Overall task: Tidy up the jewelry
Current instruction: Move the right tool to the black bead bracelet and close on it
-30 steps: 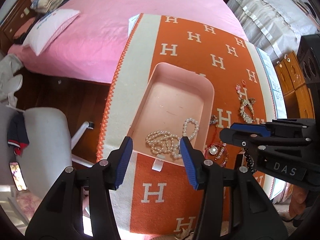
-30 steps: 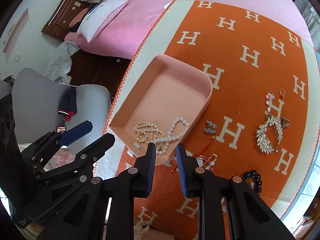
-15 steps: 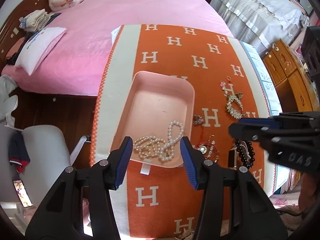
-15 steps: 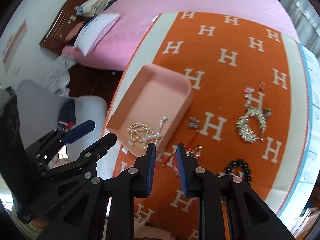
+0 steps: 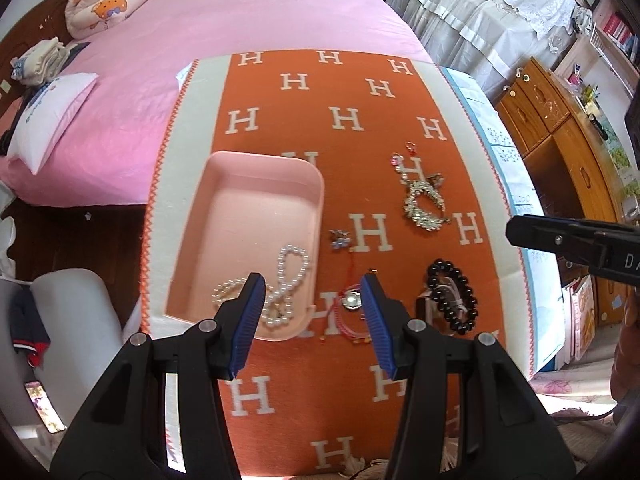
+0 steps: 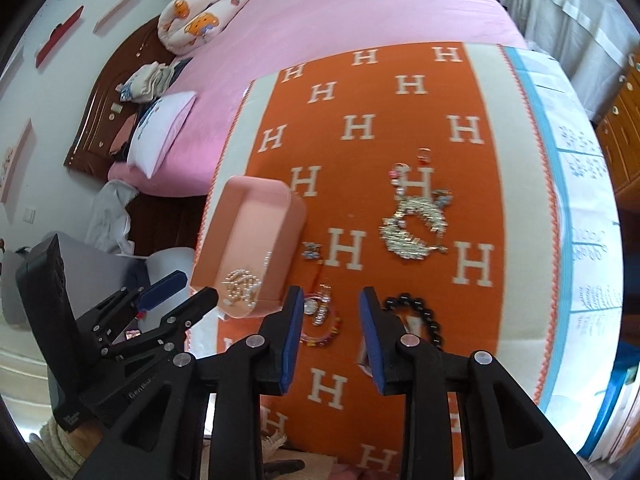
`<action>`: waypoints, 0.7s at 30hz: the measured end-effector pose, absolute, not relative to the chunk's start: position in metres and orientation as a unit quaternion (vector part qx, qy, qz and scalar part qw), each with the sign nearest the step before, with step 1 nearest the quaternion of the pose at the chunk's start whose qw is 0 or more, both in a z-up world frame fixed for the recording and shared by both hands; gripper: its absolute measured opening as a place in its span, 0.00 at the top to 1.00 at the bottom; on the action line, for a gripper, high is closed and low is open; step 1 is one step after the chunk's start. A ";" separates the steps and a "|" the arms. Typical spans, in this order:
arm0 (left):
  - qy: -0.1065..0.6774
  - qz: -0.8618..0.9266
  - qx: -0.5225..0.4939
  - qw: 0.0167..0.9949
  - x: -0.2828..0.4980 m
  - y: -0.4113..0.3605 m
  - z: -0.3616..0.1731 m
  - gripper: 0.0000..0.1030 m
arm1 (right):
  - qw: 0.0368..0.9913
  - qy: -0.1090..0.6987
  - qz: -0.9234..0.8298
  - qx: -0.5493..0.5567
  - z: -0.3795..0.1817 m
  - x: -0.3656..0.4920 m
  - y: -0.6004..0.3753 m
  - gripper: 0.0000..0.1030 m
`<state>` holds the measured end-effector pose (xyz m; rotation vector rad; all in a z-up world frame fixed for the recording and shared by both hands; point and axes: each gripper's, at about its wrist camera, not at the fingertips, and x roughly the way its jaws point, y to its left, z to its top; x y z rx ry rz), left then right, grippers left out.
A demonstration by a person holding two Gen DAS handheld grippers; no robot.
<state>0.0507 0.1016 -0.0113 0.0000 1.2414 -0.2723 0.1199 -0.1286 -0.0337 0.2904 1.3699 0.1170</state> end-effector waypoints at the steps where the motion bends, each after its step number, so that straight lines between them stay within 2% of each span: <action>1: 0.584 -0.127 -0.006 0.802 0.050 0.098 -0.012 0.55 | 0.763 0.630 0.051 0.134 -0.033 0.117 -0.137 0.72; 5: 0.590 -0.134 -0.012 0.796 0.046 0.081 -0.013 0.46 | 0.763 0.631 0.044 0.132 -0.034 0.107 -0.164 0.72; 13: 0.603 -0.139 0.002 0.785 0.032 0.045 -0.022 0.46 | 0.749 0.652 0.072 0.091 -0.057 0.087 -0.185 0.71; 21: 0.623 -0.120 -0.005 0.773 0.014 0.039 -0.045 0.46 | 0.723 0.674 0.146 0.034 -0.100 0.074 -0.163 0.71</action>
